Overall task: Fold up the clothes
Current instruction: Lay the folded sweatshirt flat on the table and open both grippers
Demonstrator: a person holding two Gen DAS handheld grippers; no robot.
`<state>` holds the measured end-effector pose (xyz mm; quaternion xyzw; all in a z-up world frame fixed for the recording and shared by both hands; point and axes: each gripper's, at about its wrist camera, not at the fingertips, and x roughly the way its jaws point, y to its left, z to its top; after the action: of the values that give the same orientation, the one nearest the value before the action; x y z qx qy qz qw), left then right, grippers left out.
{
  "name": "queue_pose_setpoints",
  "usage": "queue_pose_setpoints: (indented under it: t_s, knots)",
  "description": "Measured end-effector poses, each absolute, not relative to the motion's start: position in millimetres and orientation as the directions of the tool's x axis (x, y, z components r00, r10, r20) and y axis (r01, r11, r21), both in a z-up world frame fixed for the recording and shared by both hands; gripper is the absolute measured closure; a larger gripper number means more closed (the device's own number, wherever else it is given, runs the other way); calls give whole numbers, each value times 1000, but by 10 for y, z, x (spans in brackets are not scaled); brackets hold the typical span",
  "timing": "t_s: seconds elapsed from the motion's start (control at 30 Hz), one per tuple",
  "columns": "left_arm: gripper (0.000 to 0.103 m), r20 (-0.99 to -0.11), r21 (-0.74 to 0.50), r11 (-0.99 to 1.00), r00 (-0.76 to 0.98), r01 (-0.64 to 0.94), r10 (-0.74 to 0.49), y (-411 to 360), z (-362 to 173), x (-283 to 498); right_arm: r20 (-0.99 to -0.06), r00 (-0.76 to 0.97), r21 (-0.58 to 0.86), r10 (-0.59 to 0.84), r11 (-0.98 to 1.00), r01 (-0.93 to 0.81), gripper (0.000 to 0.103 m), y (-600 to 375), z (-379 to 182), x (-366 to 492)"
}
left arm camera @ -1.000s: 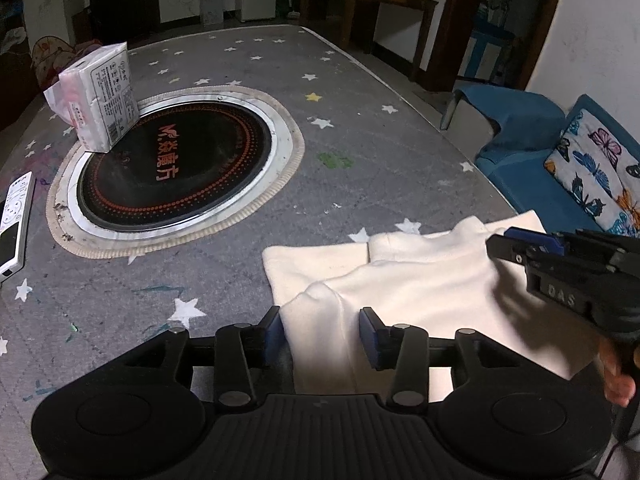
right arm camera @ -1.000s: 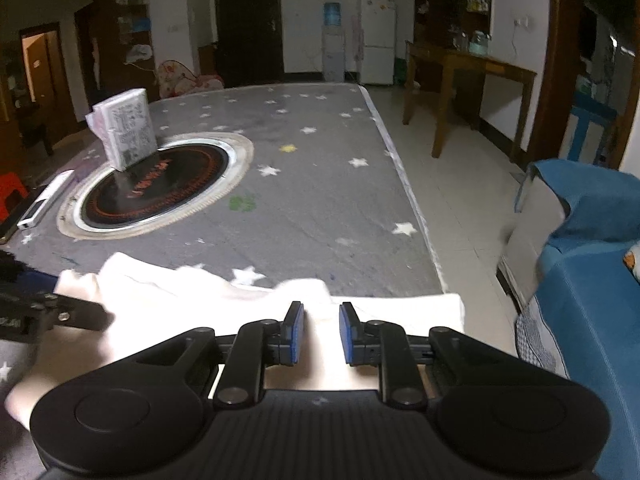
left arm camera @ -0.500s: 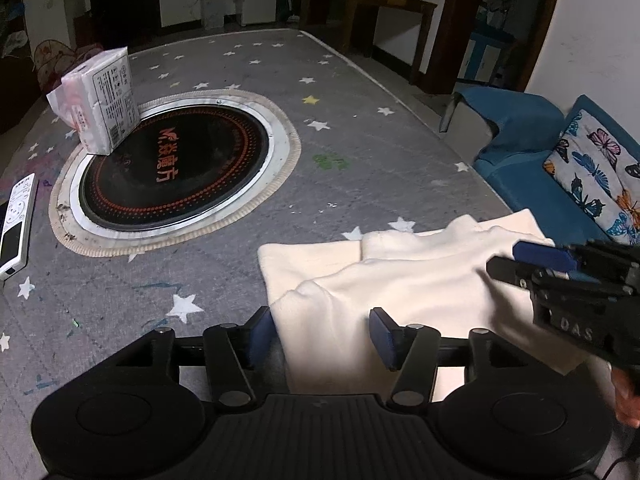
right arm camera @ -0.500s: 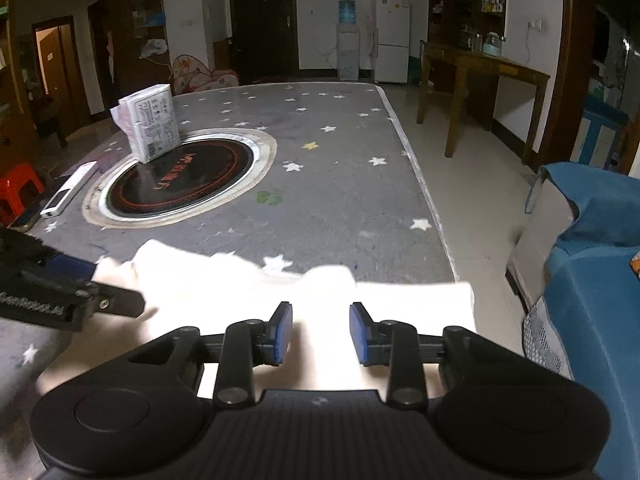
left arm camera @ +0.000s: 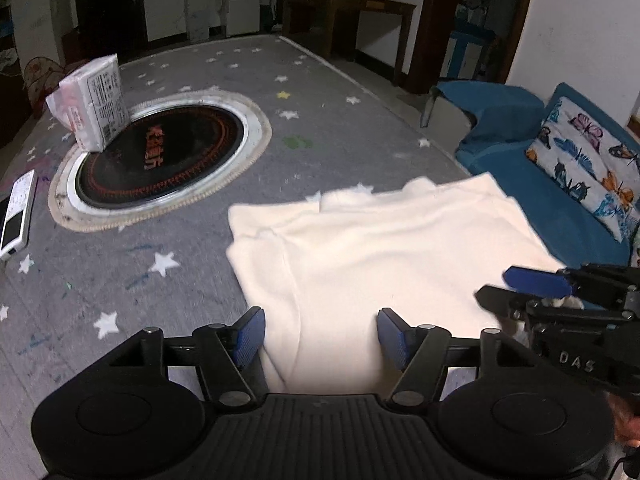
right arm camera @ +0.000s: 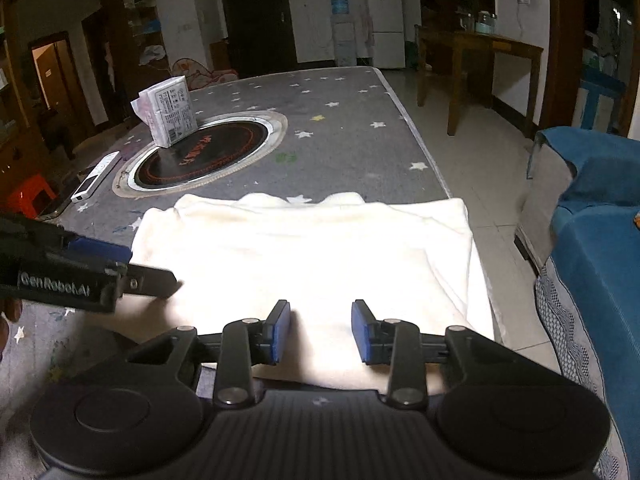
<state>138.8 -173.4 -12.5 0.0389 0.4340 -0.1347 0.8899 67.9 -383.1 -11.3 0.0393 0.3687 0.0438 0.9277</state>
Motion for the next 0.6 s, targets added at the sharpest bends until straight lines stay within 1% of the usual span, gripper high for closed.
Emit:
queue_pose_setpoints:
  t_s: [0.17,0.33,0.53,0.6]
  knots:
    - [35,-783,-37,963,591,267,-194,-1734,-182,1363,-669,732,124,127,991,-58,69,-3808,-71,571]
    - [32,-792,-50,966,580,254,-193,-1708,-237,1394,-684,719,112,125,992,-65,68,-3773,-94,554]
    - [31,-786,-63,968,585,245,-199,-1666,-163,1336,-688,718,91,109,994,-64,66,-3739,-67,511]
    - [28,-782,-63,968,590,244,-200,-1661,-127,1292,-687,719,83,103,995,-63,65,-3728,-49,492]
